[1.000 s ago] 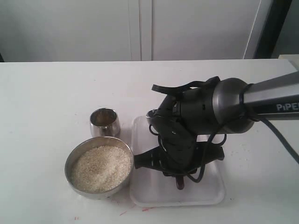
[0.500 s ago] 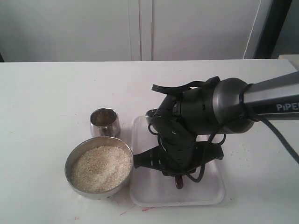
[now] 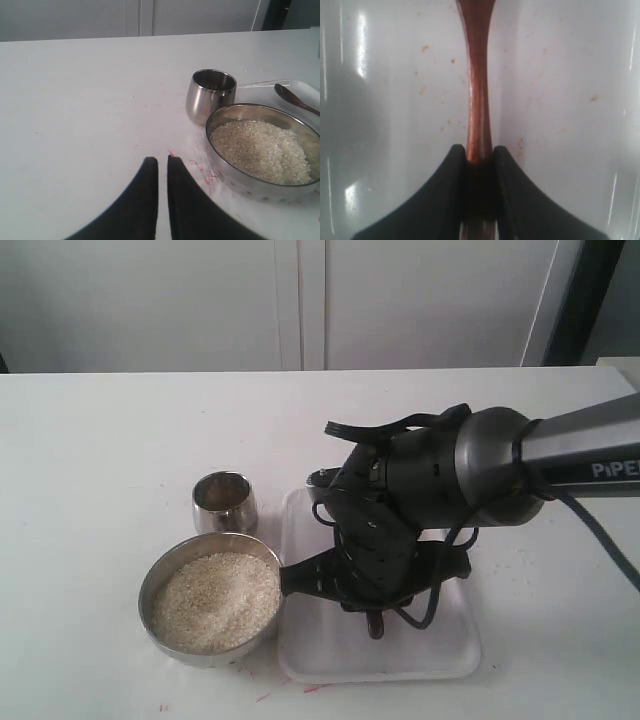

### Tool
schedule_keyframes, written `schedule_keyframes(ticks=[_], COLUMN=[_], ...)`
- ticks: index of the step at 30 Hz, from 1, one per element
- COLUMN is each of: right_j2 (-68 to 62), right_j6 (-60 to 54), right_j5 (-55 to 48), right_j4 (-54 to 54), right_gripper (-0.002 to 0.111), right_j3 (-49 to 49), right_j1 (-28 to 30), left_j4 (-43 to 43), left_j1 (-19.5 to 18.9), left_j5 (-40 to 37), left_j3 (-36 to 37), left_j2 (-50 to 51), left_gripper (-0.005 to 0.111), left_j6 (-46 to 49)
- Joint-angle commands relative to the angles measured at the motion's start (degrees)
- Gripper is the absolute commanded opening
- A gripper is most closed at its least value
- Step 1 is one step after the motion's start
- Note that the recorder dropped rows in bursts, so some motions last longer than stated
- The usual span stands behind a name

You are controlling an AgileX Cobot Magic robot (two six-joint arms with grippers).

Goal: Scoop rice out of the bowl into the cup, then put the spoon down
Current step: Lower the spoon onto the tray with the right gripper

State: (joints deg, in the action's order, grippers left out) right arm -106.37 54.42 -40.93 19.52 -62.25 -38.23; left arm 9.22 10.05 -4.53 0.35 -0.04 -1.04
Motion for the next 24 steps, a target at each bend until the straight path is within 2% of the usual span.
schedule_keyframes(ticks=[1, 12, 19, 24], right_j2=[-0.2, -0.2, -0.2, -0.2], right_j6=[-0.7, -0.8, -1.7, -1.6], right_j5=[0.3, -0.3, -0.3, -0.8], right_j4=[0.9, 2.0, 2.2, 2.2], right_gripper=[0.015, 0.016, 0.036, 0.038], right_j3=[-0.5, -0.5, -0.5, -0.5], right_j1=[0.6, 0.6, 0.6, 0.6], left_j4=[0.6, 0.6, 0.6, 0.6], left_j1=[0.5, 0.5, 0.5, 0.5], left_j5=[0.2, 0.2, 0.2, 0.2], left_j3=[-0.4, -0.4, -0.4, -0.4], left_j2=[0.0, 0.0, 0.0, 0.0], left_gripper=[0.014, 0.014, 0.014, 0.014], left_j6=[0.0, 0.0, 0.0, 0.0])
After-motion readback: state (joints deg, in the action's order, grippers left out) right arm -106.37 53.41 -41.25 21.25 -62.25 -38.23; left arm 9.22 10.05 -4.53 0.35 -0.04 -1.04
